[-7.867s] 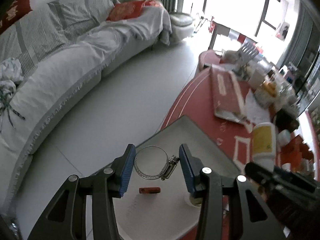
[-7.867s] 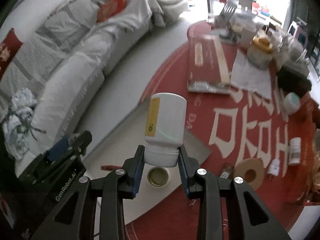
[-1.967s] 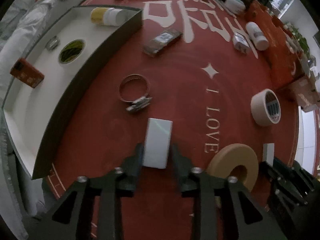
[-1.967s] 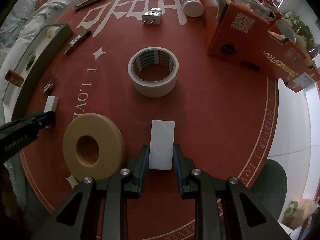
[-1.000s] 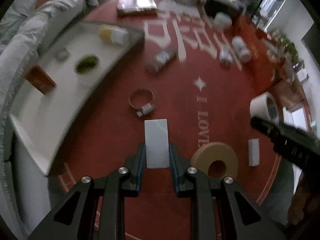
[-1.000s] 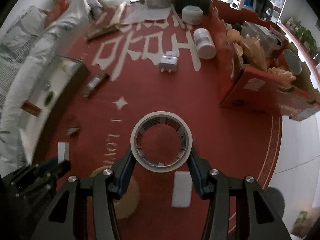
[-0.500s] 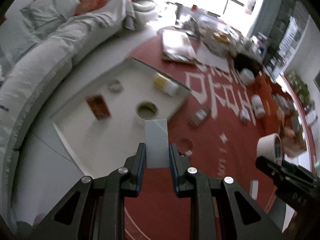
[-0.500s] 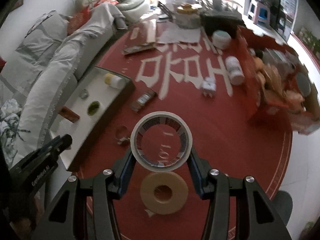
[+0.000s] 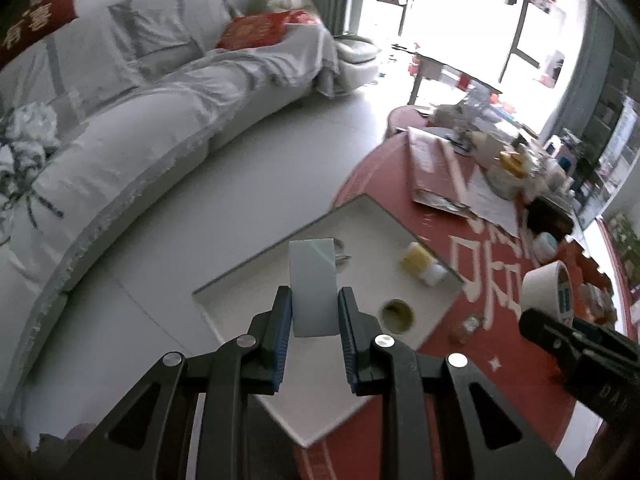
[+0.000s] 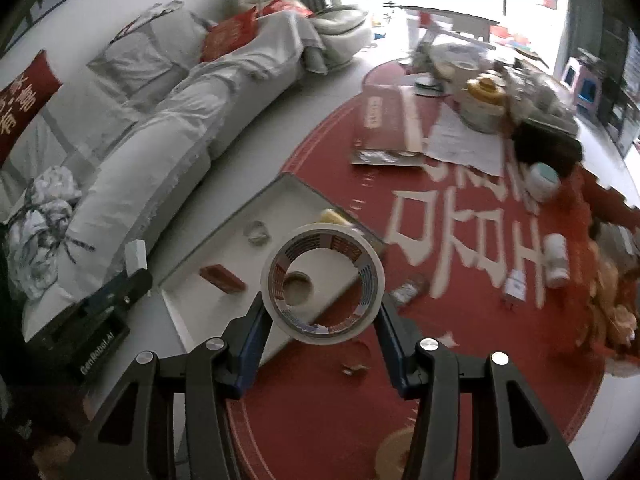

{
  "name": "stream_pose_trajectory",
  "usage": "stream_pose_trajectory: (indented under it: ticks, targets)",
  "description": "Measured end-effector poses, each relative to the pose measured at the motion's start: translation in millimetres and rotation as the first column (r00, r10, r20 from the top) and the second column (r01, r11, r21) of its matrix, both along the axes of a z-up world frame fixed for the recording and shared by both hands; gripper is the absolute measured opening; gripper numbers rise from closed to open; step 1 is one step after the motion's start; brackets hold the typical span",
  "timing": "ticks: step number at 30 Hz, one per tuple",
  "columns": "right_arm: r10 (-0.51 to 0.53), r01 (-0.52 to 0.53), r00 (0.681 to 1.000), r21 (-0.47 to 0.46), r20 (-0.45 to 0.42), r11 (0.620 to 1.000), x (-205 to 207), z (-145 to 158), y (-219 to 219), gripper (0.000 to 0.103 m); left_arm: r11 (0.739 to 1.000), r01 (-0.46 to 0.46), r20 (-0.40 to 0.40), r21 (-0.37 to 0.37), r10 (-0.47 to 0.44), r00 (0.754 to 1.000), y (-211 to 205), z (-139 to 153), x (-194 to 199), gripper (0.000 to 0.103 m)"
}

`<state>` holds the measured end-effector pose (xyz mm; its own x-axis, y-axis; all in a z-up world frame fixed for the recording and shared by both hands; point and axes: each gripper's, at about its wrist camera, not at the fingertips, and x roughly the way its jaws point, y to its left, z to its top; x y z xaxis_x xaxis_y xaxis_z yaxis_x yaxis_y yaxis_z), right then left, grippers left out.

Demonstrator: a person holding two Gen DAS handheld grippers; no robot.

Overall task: Organize rigid objects
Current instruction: 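Carry white block with left tool and masking tape roll with right tool to tray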

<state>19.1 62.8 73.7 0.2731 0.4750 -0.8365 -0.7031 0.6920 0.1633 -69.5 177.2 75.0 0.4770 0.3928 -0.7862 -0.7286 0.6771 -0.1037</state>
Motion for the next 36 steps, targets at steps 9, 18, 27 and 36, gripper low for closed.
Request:
stream_pose_trajectory:
  ticks: [9,18,27,36]
  targets:
    - [0.058,-0.060,0.998,-0.083,-0.032,0.995,-1.3,-28.9,61.2,0.052,0.998,-0.032,-0.056,-0.061,0.029,0.998,32.4,-36.3,-3.3,0.025]
    - [0.066,-0.077,0.995,-0.144,-0.076,0.987,-2.4,-56.4,71.9,0.052,0.994,0.012,-0.108,-0.105,-0.023,0.994,35.8,-72.0,18.4,0.025]
    - [0.032,-0.045,0.996,-0.172,-0.078,0.984,9.8,-65.6,68.8,0.052,0.995,0.007,-0.169,-0.099,-0.024,0.985,68.2,-102.0,71.1,0.025]
    - [0.023,-0.034,0.998,-0.212,-0.055,0.977,30.2,-78.8,82.8,0.052,0.995,0.039,-0.134,-0.091,-0.051,0.990,68.5,-84.6,80.5,0.024]
